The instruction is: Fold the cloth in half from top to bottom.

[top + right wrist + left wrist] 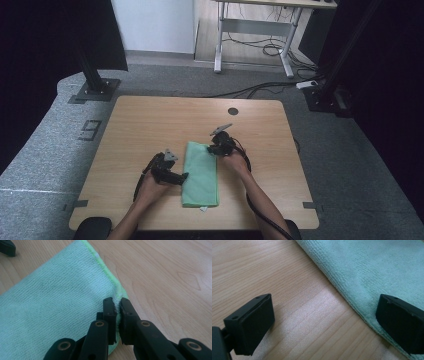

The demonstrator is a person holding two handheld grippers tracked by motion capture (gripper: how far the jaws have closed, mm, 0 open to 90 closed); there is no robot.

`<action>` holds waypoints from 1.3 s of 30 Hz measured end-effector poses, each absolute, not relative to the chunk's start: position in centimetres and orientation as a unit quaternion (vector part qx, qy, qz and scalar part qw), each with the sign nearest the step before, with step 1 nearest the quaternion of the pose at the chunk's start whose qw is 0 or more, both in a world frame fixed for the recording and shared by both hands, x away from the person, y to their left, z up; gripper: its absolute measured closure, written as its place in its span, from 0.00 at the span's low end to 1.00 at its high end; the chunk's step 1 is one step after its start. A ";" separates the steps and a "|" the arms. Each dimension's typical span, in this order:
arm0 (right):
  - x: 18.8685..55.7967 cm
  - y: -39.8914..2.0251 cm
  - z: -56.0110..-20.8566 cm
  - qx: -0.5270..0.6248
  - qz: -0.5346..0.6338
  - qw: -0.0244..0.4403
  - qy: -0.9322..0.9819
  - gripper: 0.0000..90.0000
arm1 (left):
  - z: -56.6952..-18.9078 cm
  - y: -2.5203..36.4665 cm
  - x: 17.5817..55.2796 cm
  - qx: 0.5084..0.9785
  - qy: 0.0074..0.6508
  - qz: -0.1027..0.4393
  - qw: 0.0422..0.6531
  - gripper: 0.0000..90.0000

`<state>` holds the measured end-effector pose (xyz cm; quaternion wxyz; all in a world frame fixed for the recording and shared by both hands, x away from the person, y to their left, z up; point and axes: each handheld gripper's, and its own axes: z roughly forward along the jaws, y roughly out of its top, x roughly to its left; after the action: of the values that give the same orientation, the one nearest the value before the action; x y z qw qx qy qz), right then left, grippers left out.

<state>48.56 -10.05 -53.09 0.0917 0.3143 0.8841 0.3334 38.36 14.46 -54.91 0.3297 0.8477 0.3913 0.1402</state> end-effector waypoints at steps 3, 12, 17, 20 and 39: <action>48.3 -10.1 -52.6 0.314 0.336 0.096 0.883 0.94 | -54.9 14.5 38.4 0.848 0.391 0.141 0.329 0.02; 46.9 -11.1 -50.0 0.292 0.361 0.108 0.879 0.93 | -54.9 14.4 38.2 0.846 0.395 0.144 0.330 0.03; 45.8 -11.4 -48.5 0.275 0.372 0.113 0.879 0.93 | -54.9 14.4 38.1 0.845 0.397 0.144 0.329 0.03; 45.0 -11.5 -47.8 0.269 0.378 0.112 0.879 0.93 | -54.9 14.4 38.1 0.845 0.397 0.145 0.328 0.03; 38.1 -12.3 -46.6 0.212 0.414 0.095 0.880 0.93 | -54.9 14.3 38.0 0.842 0.402 0.147 0.327 0.04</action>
<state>38.09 -12.30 -46.57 0.0951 0.2122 0.8802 0.4137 38.01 14.31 -54.91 0.3273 0.8422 0.4024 0.1474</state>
